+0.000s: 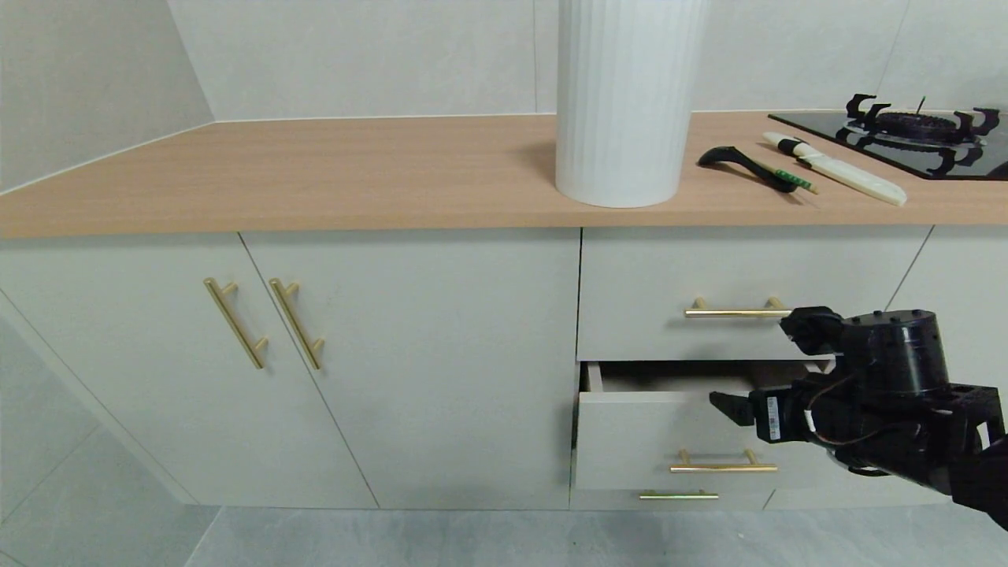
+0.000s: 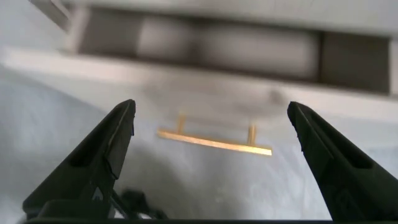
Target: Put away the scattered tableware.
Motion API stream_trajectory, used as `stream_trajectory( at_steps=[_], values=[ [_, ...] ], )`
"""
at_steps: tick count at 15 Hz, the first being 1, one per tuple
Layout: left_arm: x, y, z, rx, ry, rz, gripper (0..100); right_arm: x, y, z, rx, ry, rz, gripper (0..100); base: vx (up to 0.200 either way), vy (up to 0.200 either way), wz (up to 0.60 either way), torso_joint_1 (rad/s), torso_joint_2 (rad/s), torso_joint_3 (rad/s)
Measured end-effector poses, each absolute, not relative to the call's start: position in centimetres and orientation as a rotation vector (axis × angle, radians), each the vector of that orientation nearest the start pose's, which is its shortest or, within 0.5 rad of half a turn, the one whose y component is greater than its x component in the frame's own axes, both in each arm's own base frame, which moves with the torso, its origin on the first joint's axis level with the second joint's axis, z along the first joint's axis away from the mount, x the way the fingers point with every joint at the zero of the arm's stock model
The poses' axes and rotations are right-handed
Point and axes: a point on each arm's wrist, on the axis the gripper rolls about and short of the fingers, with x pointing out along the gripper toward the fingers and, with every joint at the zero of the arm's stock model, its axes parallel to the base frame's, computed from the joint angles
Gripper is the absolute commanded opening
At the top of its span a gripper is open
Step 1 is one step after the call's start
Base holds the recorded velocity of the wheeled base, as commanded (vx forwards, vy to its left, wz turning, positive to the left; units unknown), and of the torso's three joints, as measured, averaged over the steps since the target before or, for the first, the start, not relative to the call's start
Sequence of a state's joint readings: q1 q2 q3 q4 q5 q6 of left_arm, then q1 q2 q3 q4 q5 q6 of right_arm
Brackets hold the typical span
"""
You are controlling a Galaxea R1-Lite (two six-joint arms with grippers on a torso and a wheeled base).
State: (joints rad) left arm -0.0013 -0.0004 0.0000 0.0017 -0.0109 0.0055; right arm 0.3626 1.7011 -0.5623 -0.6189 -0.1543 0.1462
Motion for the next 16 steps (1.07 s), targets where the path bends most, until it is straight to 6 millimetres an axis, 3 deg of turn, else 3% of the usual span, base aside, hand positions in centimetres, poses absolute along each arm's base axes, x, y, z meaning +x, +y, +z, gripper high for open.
stream_trajectory(
  at_steps=[4, 16],
  values=[
    [-2.3, 0.0, 7.5, 0.006, 0.001, -0.013, 100, 26.2, 9.6, 12.5, 0.056, 0.426, 0.150, 100, 0.000, 0.000, 0.00, 0.000, 0.00, 0.000],
    [-2.3, 0.0, 7.5, 0.006, 0.001, -0.013, 100, 30.0, 10.6, 7.5, 0.051, 0.379, 0.067, 100, 0.000, 0.000, 0.00, 0.000, 0.00, 0.000]
  ],
)
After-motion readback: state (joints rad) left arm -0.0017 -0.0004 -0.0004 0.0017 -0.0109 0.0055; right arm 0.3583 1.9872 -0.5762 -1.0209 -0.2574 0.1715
